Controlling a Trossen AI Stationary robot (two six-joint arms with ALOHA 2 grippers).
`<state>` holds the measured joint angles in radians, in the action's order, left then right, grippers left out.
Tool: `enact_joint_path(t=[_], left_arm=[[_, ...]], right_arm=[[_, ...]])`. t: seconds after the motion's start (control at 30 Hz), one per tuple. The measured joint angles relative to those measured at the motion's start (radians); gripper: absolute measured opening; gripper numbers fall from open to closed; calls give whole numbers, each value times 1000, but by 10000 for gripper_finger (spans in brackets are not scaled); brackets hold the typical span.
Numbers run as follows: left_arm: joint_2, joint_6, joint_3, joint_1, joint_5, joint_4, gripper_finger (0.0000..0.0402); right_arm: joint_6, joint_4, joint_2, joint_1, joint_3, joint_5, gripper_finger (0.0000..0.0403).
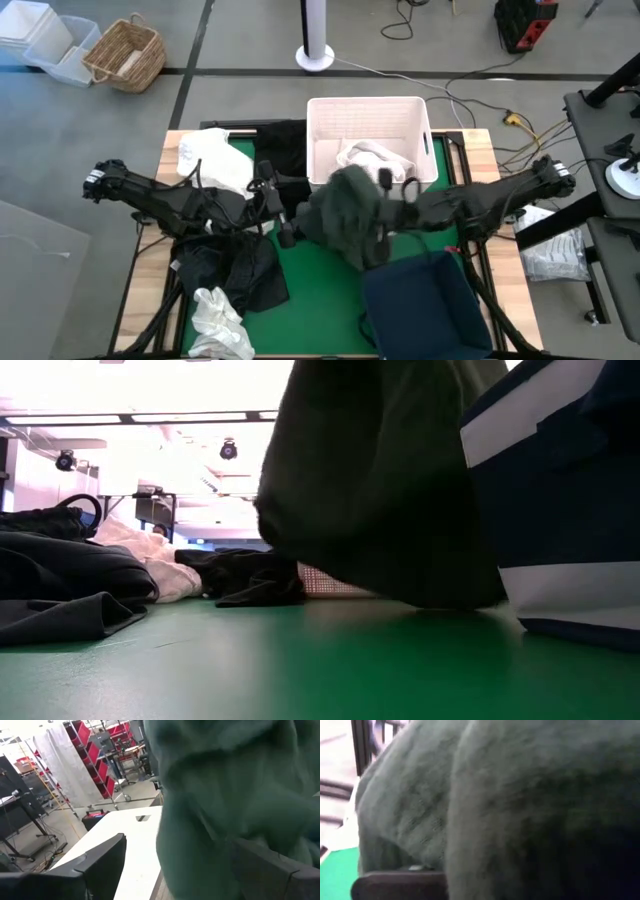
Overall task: Sort clothes
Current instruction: Put the green long sleeve shirt into the blue laundry bin
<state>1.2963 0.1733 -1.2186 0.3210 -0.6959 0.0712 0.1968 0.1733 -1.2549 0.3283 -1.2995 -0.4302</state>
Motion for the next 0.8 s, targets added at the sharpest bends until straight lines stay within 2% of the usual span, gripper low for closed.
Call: enact_joint_path(t=[0.27,0.5,0.67,0.8], left_arm=[[-19,4,0,0,-1,33,314],[-19,-6,1,0,-2,78,314],[-19,-11,1,0,-2,80,314],[-19,-21,1,0,-3,89,314]], right_arm=[[28,-74,153,0,0,4,17],[5,-154,250,0,0,77,17],[-30,-246,284,0,0,165,17],[-146,-286,299,0,-14,304,17]])
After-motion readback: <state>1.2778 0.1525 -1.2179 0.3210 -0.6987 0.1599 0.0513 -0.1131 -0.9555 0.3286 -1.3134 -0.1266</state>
